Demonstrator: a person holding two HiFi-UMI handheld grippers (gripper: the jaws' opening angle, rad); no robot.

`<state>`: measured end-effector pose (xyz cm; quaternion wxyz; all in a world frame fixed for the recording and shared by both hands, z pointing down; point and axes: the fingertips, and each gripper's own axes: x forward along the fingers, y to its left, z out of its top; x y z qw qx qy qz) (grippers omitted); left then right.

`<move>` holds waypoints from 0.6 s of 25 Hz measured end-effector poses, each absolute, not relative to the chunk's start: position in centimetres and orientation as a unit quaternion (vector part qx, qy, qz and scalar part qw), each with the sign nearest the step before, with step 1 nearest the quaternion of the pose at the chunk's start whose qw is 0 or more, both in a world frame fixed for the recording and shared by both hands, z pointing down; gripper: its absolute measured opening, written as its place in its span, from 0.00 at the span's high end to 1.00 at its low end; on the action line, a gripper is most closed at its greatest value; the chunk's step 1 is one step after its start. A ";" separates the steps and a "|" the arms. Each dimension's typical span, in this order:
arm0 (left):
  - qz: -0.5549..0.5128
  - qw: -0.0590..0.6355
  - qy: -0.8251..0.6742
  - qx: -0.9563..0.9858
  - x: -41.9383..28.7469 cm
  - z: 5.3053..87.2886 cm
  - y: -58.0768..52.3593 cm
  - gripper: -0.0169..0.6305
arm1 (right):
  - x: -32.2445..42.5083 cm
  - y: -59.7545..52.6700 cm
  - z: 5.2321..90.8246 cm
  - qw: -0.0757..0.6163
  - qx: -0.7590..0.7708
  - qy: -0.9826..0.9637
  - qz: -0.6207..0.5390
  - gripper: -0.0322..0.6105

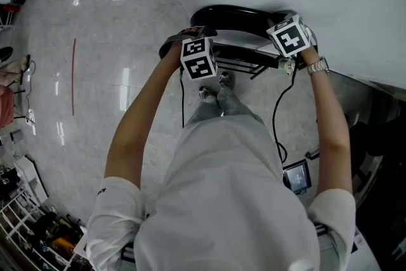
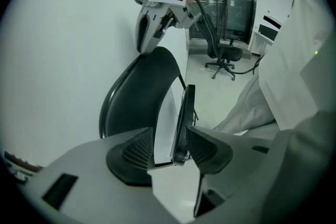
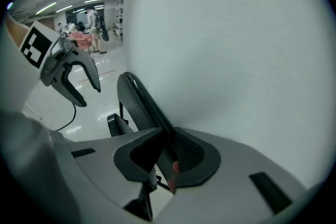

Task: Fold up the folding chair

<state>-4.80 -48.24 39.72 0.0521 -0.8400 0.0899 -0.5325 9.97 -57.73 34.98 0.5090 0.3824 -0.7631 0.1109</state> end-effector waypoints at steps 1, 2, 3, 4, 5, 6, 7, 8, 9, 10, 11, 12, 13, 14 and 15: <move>-0.526 0.042 0.103 -0.843 -4.8 39.7 -48.3 0.66 | 10.0 -57.8 34.9 0.499 0.398 -0.761 0.121 0.84; -0.516 0.031 0.118 -0.848 -4.7 39.6 -48.5 0.66 | 10.0 -57.9 34.8 0.486 0.413 -0.758 0.132 0.84; -0.505 0.018 0.134 -0.853 -4.6 39.5 -48.6 0.66 | 10.2 -58.1 34.8 0.473 0.428 -0.757 0.143 0.84; -0.491 0.004 0.152 -0.858 -4.3 39.4 -48.8 0.66 | 10.5 -58.2 34.8 0.456 0.442 -0.756 0.156 0.84; -0.474 -0.012 0.170 -0.864 -4.1 39.4 -49.0 0.66 | 10.8 -58.3 34.8 0.438 0.456 -0.756 0.170 0.84; -0.454 -0.031 0.191 -0.870 -3.8 39.2 -49.1 0.66 | 11.1 -58.4 34.9 0.419 0.471 -0.754 0.183 0.84; -0.433 -0.050 0.211 -0.875 -3.7 39.1 -49.3 0.67 | 11.5 -58.5 34.8 0.401 0.485 -0.752 0.195 0.84; -0.411 -0.069 0.232 -0.879 -3.8 38.8 -49.3 0.69 | 11.7 -58.4 34.7 0.386 0.497 -0.750 0.205 0.84; -0.389 -0.085 0.250 -0.882 -3.9 38.5 -49.3 0.70 | 11.9 -58.1 34.5 0.372 0.506 -0.749 0.211 0.84; -0.370 -0.100 0.266 -0.885 -4.2 38.1 -49.1 0.73 | 11.9 -57.9 34.2 0.359 0.512 -0.750 0.214 0.84; -0.352 -0.112 0.278 -0.887 -4.4 37.8 -48.9 0.75 | 11.8 -57.5 33.9 0.345 0.515 -0.755 0.214 0.84; -0.335 -0.122 0.286 -0.890 -4.6 37.6 -48.5 0.77 | 11.5 -57.2 33.6 0.331 0.516 -0.761 0.214 0.84; -0.319 -0.129 0.290 -0.893 -4.7 37.3 -48.1 0.77 | 11.2 -56.9 33.3 0.315 0.515 -0.768 0.214 0.84; -0.305 -0.133 0.292 -0.897 -4.8 36.9 -47.5 0.77 | 10.8 -56.6 33.1 0.300 0.514 -0.774 0.216 0.84; -0.296 -0.134 0.294 -0.899 -5.0 36.6 -47.0 0.77 | 10.4 -56.2 32.8 0.287 0.514 -0.778 0.220 0.85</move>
